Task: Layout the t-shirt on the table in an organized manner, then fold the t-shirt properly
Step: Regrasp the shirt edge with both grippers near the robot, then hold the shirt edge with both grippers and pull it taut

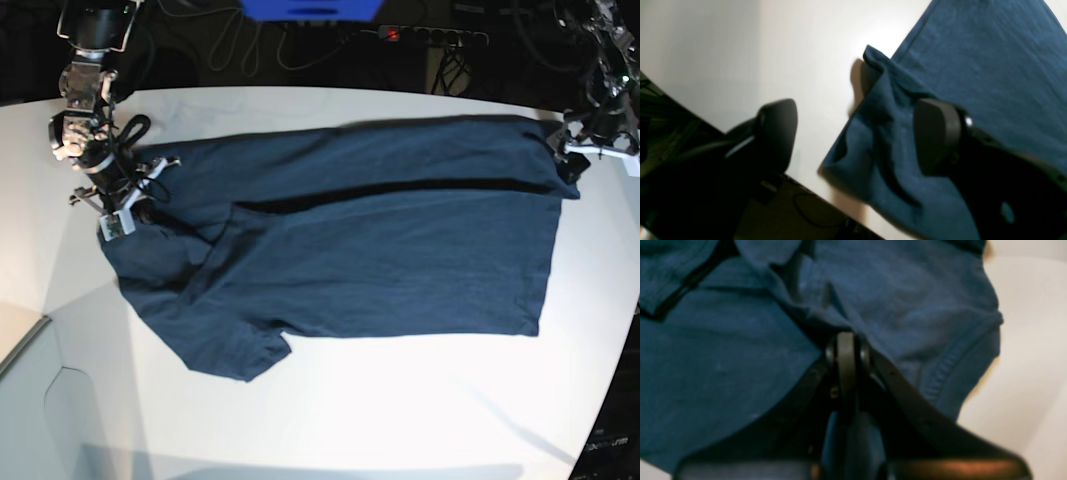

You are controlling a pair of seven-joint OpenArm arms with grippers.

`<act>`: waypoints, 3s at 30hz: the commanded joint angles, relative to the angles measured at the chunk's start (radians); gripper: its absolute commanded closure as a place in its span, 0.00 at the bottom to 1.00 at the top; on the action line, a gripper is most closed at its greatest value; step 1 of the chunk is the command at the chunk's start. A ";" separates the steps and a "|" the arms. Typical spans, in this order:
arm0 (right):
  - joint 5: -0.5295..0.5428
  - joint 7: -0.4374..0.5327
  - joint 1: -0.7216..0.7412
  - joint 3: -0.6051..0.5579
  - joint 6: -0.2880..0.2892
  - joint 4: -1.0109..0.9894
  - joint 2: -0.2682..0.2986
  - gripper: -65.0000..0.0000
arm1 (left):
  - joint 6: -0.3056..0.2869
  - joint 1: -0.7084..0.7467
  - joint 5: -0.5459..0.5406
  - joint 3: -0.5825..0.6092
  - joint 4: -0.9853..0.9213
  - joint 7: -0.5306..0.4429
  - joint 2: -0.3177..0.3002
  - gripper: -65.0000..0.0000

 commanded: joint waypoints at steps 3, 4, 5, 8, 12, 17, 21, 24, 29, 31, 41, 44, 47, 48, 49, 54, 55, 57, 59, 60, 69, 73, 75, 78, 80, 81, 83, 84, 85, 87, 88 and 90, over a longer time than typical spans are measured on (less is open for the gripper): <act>0.012 0.020 0.010 0.026 -0.017 0.050 0.013 1.00 | -0.004 -0.007 -0.014 -0.003 0.015 -0.026 -0.014 0.19; 0.013 0.020 0.010 0.026 -0.017 0.058 0.011 1.00 | -0.004 -0.021 -0.014 -0.003 0.013 -0.026 -0.014 0.19; 0.013 0.020 0.010 0.026 -0.017 0.061 0.011 1.00 | -0.004 -0.036 -0.012 -0.003 0.005 -0.024 -0.014 0.19; 0.013 0.020 0.010 0.026 -0.017 0.061 0.011 1.00 | -0.004 -0.070 -0.006 -0.003 -0.016 -0.021 -0.014 0.19; 0.013 0.020 0.010 0.028 -0.017 0.060 0.011 1.00 | -0.004 -0.130 -0.004 -0.003 -0.053 -0.021 -0.017 0.19; 0.013 0.020 0.010 0.028 -0.017 0.060 0.011 1.00 | -0.004 -0.196 -0.004 0.002 -0.128 -0.018 -0.037 0.19; 0.013 0.020 0.010 0.028 -0.017 0.060 0.013 1.00 | -0.004 -0.219 -0.004 0.002 -0.174 -0.018 -0.045 0.20; 0.013 0.020 0.010 0.028 -0.017 0.060 0.013 1.00 | -0.004 -0.220 -0.004 0.002 -0.182 -0.018 -0.045 0.25; 0.013 0.020 0.013 0.028 -0.017 0.060 0.013 1.00 | -0.004 -0.236 -0.004 0.002 -0.231 -0.024 -0.045 0.57; 0.013 0.020 0.015 0.028 -0.017 0.058 0.013 1.00 | -0.004 -0.246 -0.004 0.002 -0.246 -0.024 -0.045 0.67; 0.013 0.020 0.018 0.028 -0.017 0.061 0.013 1.00 | -0.006 -0.256 -0.009 0.002 -0.260 -0.020 -0.045 0.95; 0.013 0.020 0.016 0.029 -0.017 0.072 0.013 1.00 | -0.006 -0.254 -0.014 0.002 -0.259 -0.018 -0.045 0.99; 0.015 0.022 0.009 0.029 -0.017 0.110 0.010 1.00 | -0.006 -0.249 -0.014 -0.001 -0.219 -0.018 -0.043 1.00; 0.016 0.022 0.007 0.029 -0.017 0.121 0.005 1.00 | -0.006 -0.248 -0.014 -0.001 -0.196 -0.018 -0.040 1.00; 0.016 0.022 0.001 0.032 -0.017 0.130 -0.003 1.00 | -0.006 -0.246 -0.014 -0.003 -0.176 -0.017 -0.037 1.00; 0.016 0.022 -0.005 0.114 -0.014 0.185 -0.049 1.00 | -0.006 -0.211 -0.015 0.000 -0.076 -0.017 -0.032 1.00; 0.016 0.022 -0.005 0.126 -0.014 0.193 -0.050 1.00 | -0.006 -0.210 -0.015 0.000 -0.070 -0.017 -0.031 1.00; 0.016 0.022 -0.017 0.140 -0.014 0.202 -0.052 1.00 | -0.006 -0.208 -0.015 -0.003 -0.065 -0.017 -0.019 1.00; 0.016 0.022 -0.040 0.150 -0.013 0.222 -0.052 1.00 | -0.006 -0.190 -0.015 -0.004 -0.062 -0.017 -0.019 1.00; 0.016 0.022 -0.054 0.155 -0.013 0.241 -0.052 1.00 | -0.006 -0.185 -0.015 -0.004 -0.062 -0.017 -0.019 1.00; 0.107 0.022 -0.197 0.150 -0.013 0.339 -0.052 1.00 | -0.006 -0.167 -0.015 -0.004 -0.062 -0.017 -0.019 1.00; 0.107 0.022 -0.201 0.149 -0.013 0.334 -0.049 1.00 | -0.006 -0.174 -0.015 -0.004 -0.064 -0.017 -0.022 1.00; 0.107 0.022 -0.195 0.149 -0.013 0.334 -0.049 1.00 | -0.006 -0.176 -0.015 -0.004 -0.064 -0.017 -0.020 1.00; 0.107 0.022 -0.194 0.149 -0.013 0.340 -0.050 1.00 | -0.006 -0.190 -0.015 -0.004 -0.062 -0.017 -0.019 1.00; 0.107 0.022 -0.195 0.149 -0.013 0.342 -0.050 1.00 | -0.006 -0.196 -0.015 -0.004 -0.062 -0.017 -0.019 1.00; 0.107 0.022 -0.200 0.152 -0.013 0.342 -0.050 1.00 | -0.006 -0.196 -0.015 -0.004 -0.062 -0.017 -0.019 1.00; 0.107 0.022 -0.217 0.155 -0.013 0.342 -0.049 1.00 | -0.006 -0.196 -0.015 -0.004 -0.062 -0.017 -0.020 1.00; 0.107 0.022 -0.231 0.155 -0.013 0.342 -0.047 1.00 | -0.006 -0.193 -0.015 -0.004 -0.062 -0.017 -0.020 1.00; 0.107 0.022 -0.243 0.155 -0.013 0.343 -0.047 1.00 | -0.006 -0.193 -0.015 -0.004 -0.062 -0.017 -0.020 1.00; 0.107 0.022 -0.254 0.155 -0.013 0.343 -0.046 1.00 | -0.006 -0.191 -0.015 -0.004 -0.062 -0.017 -0.022 1.00; 0.107 0.022 -0.255 0.155 -0.013 0.343 -0.046 1.00 | -0.006 -0.191 -0.015 -0.004 -0.062 -0.017 -0.022 1.00; 0.107 0.022 -0.255 0.155 -0.011 0.343 -0.047 1.00 | -0.006 -0.191 -0.015 -0.004 -0.062 -0.017 -0.022 1.00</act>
